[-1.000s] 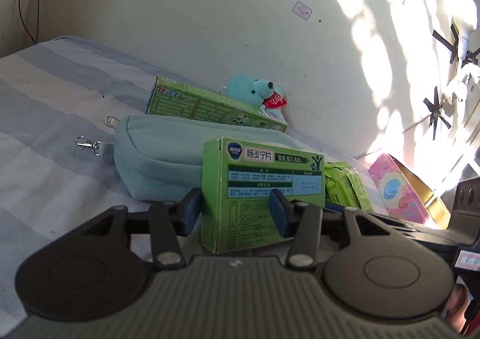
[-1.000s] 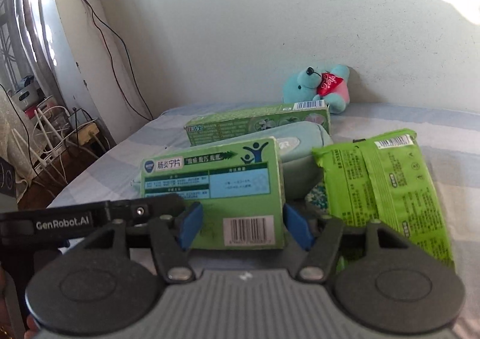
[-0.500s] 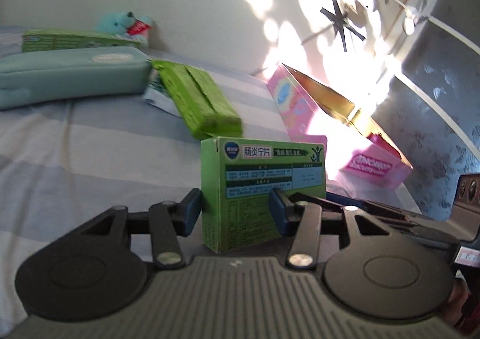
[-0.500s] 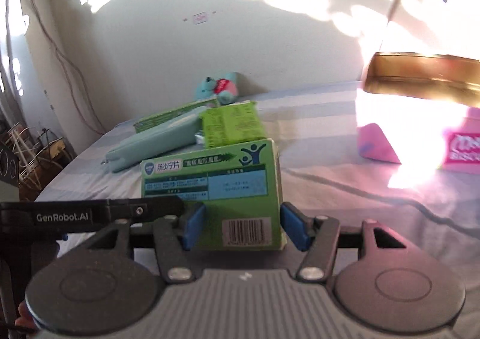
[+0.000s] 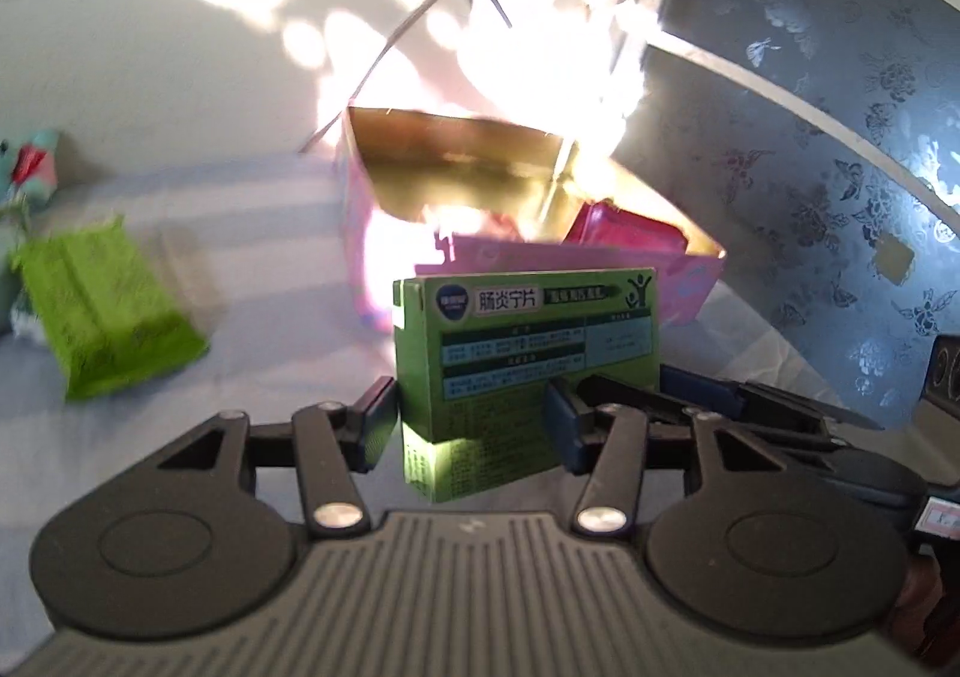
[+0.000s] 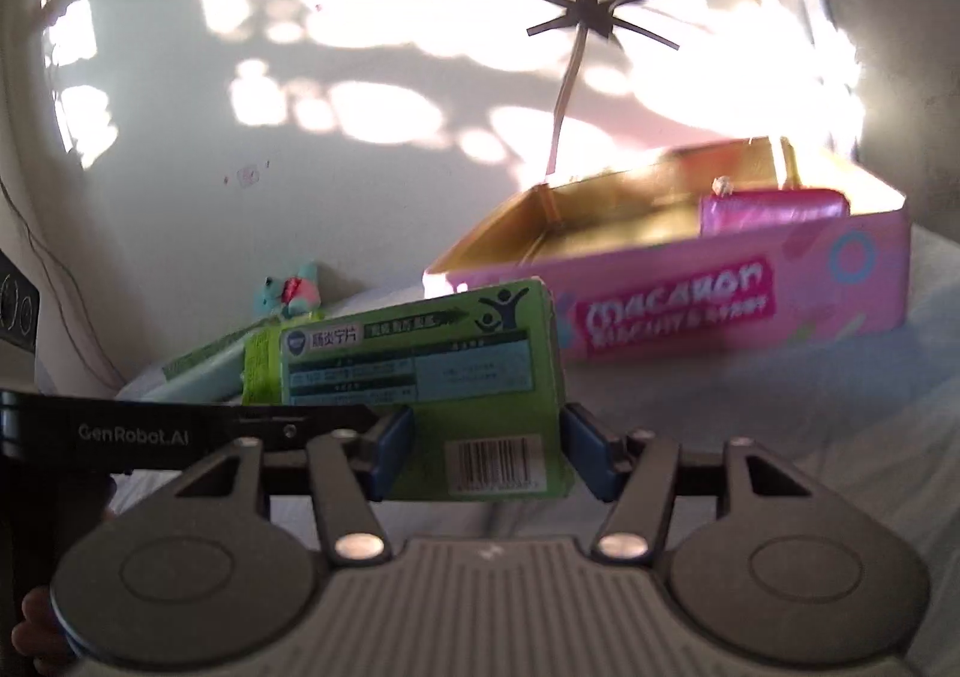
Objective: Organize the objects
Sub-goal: 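Carry the green medicine box into the pink tin and release it, then move the right gripper to the green snack packet and grasp it, then carry the green snack packet into the pink tin and release it, then move the right gripper to the floral tissue pack and grasp it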
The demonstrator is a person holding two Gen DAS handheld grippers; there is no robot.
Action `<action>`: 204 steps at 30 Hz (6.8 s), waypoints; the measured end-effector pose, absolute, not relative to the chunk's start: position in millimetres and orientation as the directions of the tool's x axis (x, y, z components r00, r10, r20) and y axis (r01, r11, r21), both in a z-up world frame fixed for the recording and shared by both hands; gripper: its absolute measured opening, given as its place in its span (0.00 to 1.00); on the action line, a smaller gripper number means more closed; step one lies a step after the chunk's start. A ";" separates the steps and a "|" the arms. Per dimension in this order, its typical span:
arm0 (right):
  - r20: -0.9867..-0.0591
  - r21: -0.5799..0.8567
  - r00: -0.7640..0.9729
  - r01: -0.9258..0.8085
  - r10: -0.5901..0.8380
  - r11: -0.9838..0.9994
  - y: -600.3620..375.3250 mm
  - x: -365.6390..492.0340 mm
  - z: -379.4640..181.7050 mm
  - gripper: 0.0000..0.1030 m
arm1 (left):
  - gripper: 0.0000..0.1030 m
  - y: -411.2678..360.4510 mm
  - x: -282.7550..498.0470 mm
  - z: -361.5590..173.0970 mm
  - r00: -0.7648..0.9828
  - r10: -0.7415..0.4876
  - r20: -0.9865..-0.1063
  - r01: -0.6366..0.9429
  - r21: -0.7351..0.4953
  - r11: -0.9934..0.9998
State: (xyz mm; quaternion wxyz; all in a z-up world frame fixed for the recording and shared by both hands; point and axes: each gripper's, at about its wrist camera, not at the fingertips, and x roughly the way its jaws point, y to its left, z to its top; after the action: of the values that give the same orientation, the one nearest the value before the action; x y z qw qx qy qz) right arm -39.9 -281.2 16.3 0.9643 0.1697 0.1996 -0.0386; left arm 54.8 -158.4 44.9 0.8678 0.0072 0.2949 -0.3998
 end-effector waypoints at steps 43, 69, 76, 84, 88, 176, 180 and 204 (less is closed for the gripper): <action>-0.373 0.320 0.919 0.253 -0.123 0.913 -297.6 -49.5 25.2 0.56 | 0.56 -165.9 69.7 32.9 0.726 -0.380 -0.573 0.499 0.058 0.865; -0.555 0.177 0.816 -0.071 0.159 0.982 -152.0 50.9 14.4 0.63 | 0.56 21.9 116.9 -3.0 0.815 -0.095 -0.572 0.102 -0.019 0.995; -0.569 0.041 0.815 -0.109 0.113 0.993 -125.7 127.1 9.1 0.93 | 0.57 42.4 124.9 -4.4 0.812 -0.152 -0.564 0.076 -0.157 0.985; -0.639 0.067 0.758 -0.110 0.128 0.992 -133.6 171.8 -7.7 0.74 | 0.63 47.1 129.4 -6.0 0.807 -0.189 -0.559 0.101 -0.184 0.978; -0.640 0.042 0.755 -0.147 0.140 0.988 -145.3 128.8 -4.5 0.74 | 0.63 48.4 129.8 -5.7 0.805 -0.207 -0.556 0.114 -0.197 0.974; -0.333 0.285 0.921 0.304 -0.203 0.909 -294.9 -35.8 50.4 0.45 | 0.58 -176.8 63.1 46.5 0.770 -0.371 -0.520 0.502 0.133 0.855; -0.343 0.286 0.920 0.293 -0.188 0.913 -281.9 -38.6 48.0 0.45 | 0.60 -162.2 56.0 38.2 0.773 -0.354 -0.527 0.486 0.133 0.864; -0.424 0.229 0.899 0.221 -0.107 0.948 -225.9 -15.9 31.1 0.48 | 0.64 -104.8 54.5 -0.1 0.793 -0.256 -0.553 0.395 0.146 0.907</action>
State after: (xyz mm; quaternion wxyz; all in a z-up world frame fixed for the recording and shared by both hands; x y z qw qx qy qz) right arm -15.9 -225.9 31.1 0.9648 0.1370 0.2079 -0.0849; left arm 54.5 -104.8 -0.1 0.9382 0.1280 0.2709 -0.1733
